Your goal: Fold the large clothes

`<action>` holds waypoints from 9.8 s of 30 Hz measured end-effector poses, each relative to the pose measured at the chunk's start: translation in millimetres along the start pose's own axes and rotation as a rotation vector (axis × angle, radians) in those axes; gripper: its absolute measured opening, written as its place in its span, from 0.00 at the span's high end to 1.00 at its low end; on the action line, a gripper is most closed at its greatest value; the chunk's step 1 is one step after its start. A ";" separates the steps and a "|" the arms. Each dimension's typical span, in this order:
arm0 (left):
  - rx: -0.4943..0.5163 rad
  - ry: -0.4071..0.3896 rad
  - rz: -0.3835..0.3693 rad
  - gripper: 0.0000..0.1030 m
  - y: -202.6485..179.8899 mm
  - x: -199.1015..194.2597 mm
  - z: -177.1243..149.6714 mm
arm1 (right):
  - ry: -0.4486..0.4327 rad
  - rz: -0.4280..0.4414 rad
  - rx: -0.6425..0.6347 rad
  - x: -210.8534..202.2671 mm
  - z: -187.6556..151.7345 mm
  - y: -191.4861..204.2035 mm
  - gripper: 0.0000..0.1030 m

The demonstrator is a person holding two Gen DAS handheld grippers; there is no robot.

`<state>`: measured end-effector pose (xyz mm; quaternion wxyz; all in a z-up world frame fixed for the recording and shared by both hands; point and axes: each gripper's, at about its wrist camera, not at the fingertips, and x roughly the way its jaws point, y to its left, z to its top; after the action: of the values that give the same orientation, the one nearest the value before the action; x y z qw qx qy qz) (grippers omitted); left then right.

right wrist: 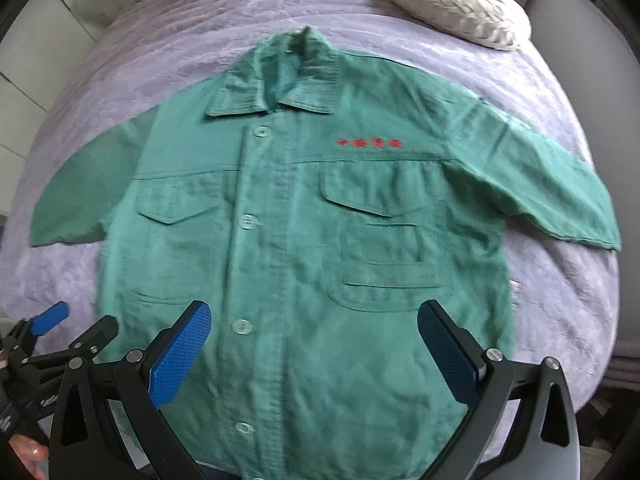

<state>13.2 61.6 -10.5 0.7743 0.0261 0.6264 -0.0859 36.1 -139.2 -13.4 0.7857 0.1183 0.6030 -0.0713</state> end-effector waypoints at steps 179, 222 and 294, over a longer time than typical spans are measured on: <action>-0.008 -0.186 0.049 0.04 67.6 79.4 87.8 | -0.170 0.648 0.714 123.9 -10.4 -175.2 0.89; 0.375 -0.117 -0.035 0.00 -186.8 79.3 53.4 | -0.302 0.431 0.758 18.6 -81.9 -341.4 0.24; -0.034 -0.198 0.076 0.00 16.0 87.5 80.7 | -0.250 0.414 0.146 59.2 108.1 -98.8 0.86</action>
<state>111.3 56.6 -79.6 0.8355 0.0279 0.5466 -0.0481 127.1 -261.8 -53.9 0.8413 0.2861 0.4574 0.0336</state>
